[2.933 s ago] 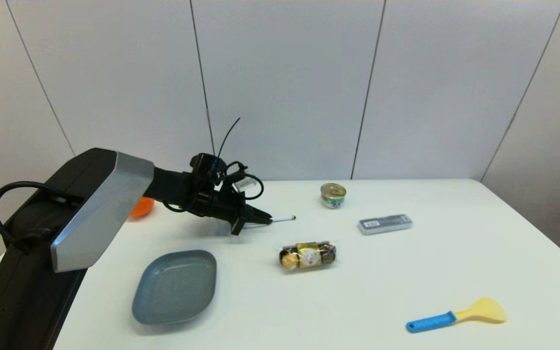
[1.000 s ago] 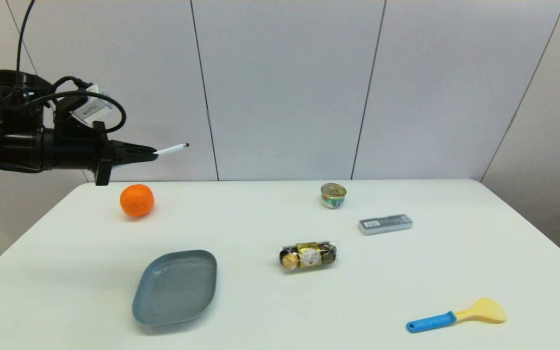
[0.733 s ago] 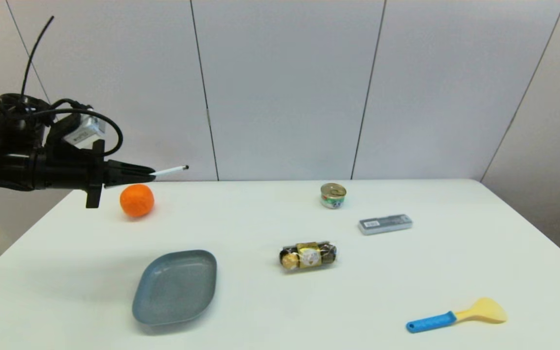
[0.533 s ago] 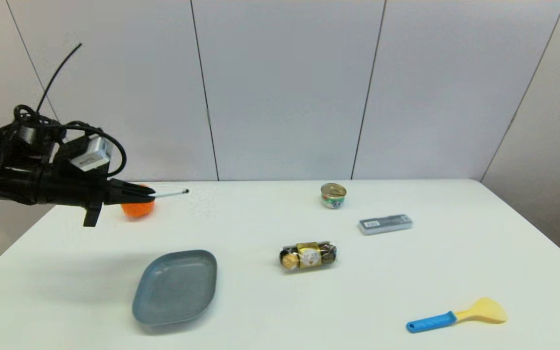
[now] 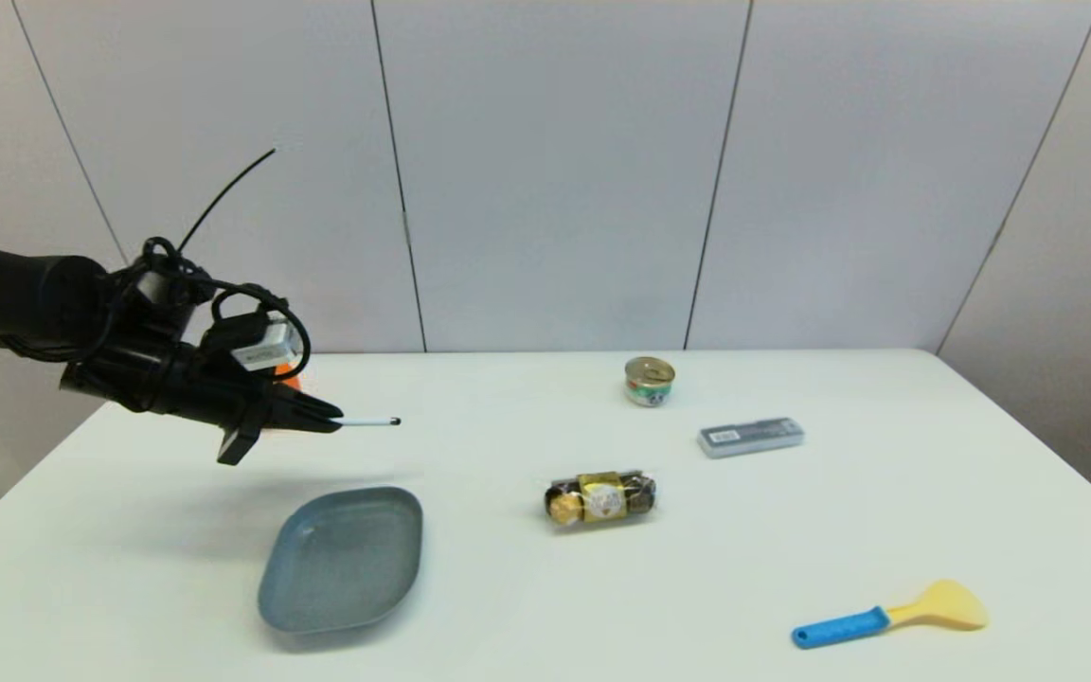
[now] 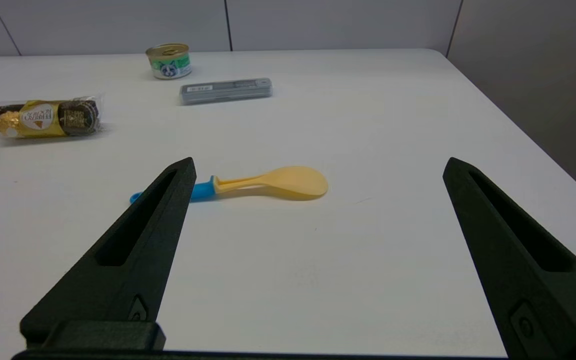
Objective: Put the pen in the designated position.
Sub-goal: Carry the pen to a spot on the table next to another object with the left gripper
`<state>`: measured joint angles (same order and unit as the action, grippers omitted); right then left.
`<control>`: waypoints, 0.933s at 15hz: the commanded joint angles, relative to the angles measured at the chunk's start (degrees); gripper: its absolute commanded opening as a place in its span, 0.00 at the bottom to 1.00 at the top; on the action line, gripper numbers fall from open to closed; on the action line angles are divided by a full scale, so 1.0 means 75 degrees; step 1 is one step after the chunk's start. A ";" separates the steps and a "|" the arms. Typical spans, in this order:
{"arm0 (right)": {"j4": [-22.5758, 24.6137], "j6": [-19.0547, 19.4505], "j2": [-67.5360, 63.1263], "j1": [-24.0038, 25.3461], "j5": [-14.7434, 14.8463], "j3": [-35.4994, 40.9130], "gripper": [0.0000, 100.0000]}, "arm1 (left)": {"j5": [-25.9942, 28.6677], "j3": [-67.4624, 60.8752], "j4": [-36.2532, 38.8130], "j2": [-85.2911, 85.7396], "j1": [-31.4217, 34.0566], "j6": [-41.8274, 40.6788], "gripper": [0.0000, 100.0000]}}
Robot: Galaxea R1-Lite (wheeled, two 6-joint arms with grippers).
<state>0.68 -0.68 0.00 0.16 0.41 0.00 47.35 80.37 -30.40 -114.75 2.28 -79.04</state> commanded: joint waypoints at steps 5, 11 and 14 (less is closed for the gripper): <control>0.0003 -0.0003 0.0000 0.0002 0.0003 0.0012 1.00 | 0.0015 0.0194 0.0597 -0.0884 -0.0503 0.0473 0.00; 0.0003 -0.0003 0.0000 0.0002 0.0003 0.0012 1.00 | 0.0156 0.0077 0.1194 -0.1364 -0.0468 0.0520 0.00; 0.0003 -0.0003 0.0000 0.0002 0.0003 0.0012 1.00 | 0.0589 0.0006 0.1300 -0.1505 -0.0386 0.0531 0.00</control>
<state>0.66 -0.68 0.00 0.16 0.44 0.00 50.99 80.57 -20.55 -124.98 -0.99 -74.64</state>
